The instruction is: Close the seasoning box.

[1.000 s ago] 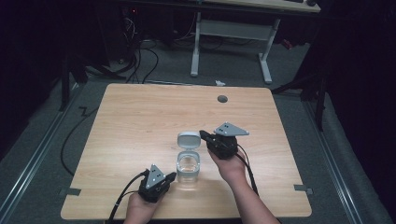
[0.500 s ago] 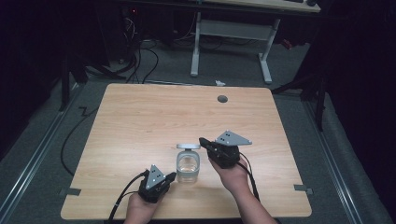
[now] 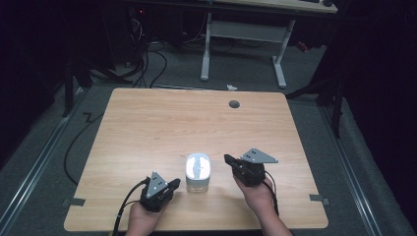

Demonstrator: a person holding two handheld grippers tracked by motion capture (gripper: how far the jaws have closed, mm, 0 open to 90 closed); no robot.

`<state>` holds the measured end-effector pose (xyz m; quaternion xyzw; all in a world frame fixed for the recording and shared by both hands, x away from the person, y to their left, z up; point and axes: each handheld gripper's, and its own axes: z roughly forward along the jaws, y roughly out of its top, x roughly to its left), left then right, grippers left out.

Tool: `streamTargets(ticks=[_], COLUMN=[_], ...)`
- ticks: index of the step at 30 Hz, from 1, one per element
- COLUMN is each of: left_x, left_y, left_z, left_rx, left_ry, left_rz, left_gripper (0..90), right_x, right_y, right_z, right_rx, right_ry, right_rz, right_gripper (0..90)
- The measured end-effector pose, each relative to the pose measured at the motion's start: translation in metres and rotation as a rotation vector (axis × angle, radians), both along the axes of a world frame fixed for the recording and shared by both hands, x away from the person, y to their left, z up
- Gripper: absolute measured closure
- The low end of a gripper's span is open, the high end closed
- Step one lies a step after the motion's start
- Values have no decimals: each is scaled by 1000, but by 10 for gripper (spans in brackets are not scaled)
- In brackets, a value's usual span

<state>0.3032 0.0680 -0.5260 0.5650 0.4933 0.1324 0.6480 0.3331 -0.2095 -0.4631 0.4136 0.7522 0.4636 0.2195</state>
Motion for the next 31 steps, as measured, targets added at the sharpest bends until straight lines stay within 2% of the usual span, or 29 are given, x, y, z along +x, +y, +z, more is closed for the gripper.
streamTargets(ticks=[4, 5, 6, 7, 10, 13, 16, 18, 20, 21, 22, 23, 24, 27, 31], left_x=[5, 7, 8, 9, 13, 18, 22, 26, 27, 29, 29, 28, 28, 24, 23], left_y=[7, 9, 12, 14, 25, 43, 54, 73, 79, 87, 87, 89, 87, 82, 77], left_z=[0, -1, -1, -1, -1, -3, -5, -6, -7, -8, -8, -7, -7, -7, -7], left_rx=[3, 11, 20, 25, 52, 90, 103, 113, 110, 80, 80, 60, 61, 73, 100], left_ry=[-2, -3, -5, -8, -13, -6, 4, 27, 36, 52, 52, 55, 49, 41, 29], left_rz=[33, 43, 53, 65, 95, 137, 159, 189, 203, 230, 230, 239, 241, 232, 214], left_gripper=[872, 865, 865, 850, 832, 777, 719, 674, 641, 627, 615, 608, 602, 593, 593], right_x=[-1, -2, -2, -3, -4, -9, -18, -27, -32, -38, -38, -37, -36, -34, -37], right_y=[-18, -30, -30, -41, -52, -72, -88, -98, -102, -110, -110, -113, -113, -111, -112], right_z=[-8, -13, -13, -17, -21, -28, -35, -42, -46, -51, -51, -50, -50, -50, -50], right_rx=[-5, -8, -8, -10, -16, -17, -30, -38, -45, -47, -47, -49, -49, -32, -35], right_ry=[24, 27, 27, 36, 35, 38, 32, 29, 26, 36, 36, 38, 34, 35, 33], right_rz=[-43, -66, -66, -93, -116, -169, -217, -255, -272, -298, -298, -310, -309, -302, -296], right_gripper=[900, 900, 900, 900, 899, 892, 869, 836, 815, 776, 776, 729, 719, 718, 727])
